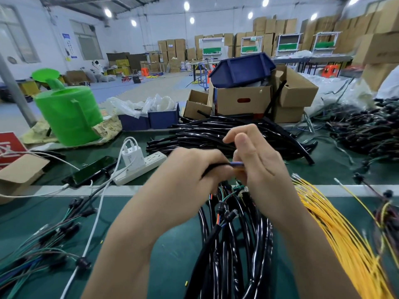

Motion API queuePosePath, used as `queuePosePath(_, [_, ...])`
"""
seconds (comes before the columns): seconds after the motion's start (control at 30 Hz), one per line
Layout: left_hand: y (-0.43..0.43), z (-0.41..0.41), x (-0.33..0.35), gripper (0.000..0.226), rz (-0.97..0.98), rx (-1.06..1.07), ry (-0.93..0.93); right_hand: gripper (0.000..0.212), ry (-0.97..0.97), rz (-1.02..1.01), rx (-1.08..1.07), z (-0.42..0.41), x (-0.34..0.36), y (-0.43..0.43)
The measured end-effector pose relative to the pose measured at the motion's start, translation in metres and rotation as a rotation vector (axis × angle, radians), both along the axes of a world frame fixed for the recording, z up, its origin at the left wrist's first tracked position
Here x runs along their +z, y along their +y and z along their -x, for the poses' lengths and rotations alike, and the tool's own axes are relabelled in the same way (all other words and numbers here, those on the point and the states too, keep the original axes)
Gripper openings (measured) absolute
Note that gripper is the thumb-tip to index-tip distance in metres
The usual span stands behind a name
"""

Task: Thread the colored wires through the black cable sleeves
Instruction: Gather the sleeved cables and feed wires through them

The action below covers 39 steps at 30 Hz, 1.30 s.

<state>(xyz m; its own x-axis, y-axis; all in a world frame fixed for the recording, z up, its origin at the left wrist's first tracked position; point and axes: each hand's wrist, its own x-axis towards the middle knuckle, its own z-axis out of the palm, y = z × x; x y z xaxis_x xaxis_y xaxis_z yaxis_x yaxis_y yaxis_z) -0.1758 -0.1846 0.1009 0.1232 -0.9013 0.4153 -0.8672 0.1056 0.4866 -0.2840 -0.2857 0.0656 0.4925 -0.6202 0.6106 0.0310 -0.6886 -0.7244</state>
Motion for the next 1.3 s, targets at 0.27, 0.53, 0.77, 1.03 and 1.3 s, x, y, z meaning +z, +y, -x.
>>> queuePosePath(0.27, [0.019, -0.015, 0.013, 0.021, 0.242, 0.044, 0.079, 0.071, -0.021, -0.154, 0.159, 0.003, -0.01, -0.017])
queuePosePath(0.53, [0.029, -0.002, 0.019, 0.021, 0.341, -0.179, 0.271, 0.067, -0.348, -0.223, 0.03, 0.011, 0.01, 0.009])
queuePosePath(0.77, [0.034, -0.011, 0.015, 0.016, 0.047, -0.144, 0.14, 0.05, -0.125, 0.161, -0.117, 0.041, 0.022, -0.003])
queuePosePath(1.03, [0.004, -0.009, -0.003, 0.024, -0.129, -0.08, 0.128, 0.038, 0.15, 0.114, -0.089, 0.001, 0.0, 0.003])
queuePosePath(1.3, [0.004, -0.019, -0.006, 0.042, -0.309, -0.084, 0.278, 0.023, 0.087, 0.074, -0.065, -0.003, -0.011, -0.004])
